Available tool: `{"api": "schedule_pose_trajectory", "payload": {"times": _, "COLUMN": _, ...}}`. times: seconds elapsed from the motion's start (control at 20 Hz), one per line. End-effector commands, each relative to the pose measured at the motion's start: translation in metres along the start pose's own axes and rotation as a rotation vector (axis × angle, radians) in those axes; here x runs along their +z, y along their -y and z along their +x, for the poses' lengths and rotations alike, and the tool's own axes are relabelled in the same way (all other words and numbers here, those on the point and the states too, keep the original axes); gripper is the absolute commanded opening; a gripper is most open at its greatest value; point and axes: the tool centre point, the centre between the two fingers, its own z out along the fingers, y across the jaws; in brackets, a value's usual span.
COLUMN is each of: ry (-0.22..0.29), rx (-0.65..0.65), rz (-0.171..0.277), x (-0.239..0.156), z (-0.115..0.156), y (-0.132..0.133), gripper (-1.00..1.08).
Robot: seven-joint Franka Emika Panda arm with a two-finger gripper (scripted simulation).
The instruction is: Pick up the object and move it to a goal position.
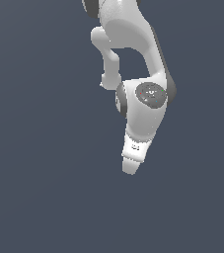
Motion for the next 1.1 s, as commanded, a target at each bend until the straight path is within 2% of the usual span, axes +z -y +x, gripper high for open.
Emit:
{"api": "schedule_pose_trajectory", "payload": {"times": 0.0, "ry": 0.000, "rx": 0.000, "rz": 0.000, "x": 0.003, "z": 0.000, "y": 0.000, "gripper": 1.00}}
{"api": "schedule_pose_trajectory", "payload": {"times": 0.45, "ry": 0.000, "rx": -0.005, "rz": 0.000, "x": 0.044, "z": 0.000, "y": 0.001, "gripper": 1.00}}
{"api": "schedule_pose_trajectory", "payload": {"times": 0.8, "ry": 0.000, "rx": -0.005, "rz": 0.000, "x": 0.050, "z": 0.001, "y": 0.000, "gripper": 1.00}}
{"api": "schedule_pose_trajectory", "payload": {"times": 0.85, "ry": 0.000, "rx": -0.005, "rz": 0.000, "x": 0.050, "z": 0.001, "y": 0.000, "gripper": -1.00}}
{"api": "schedule_pose_trajectory", "payload": {"times": 1.05, "ry": 0.000, "rx": -0.005, "rz": 0.000, "x": 0.050, "z": 0.001, "y": 0.000, "gripper": -1.00}}
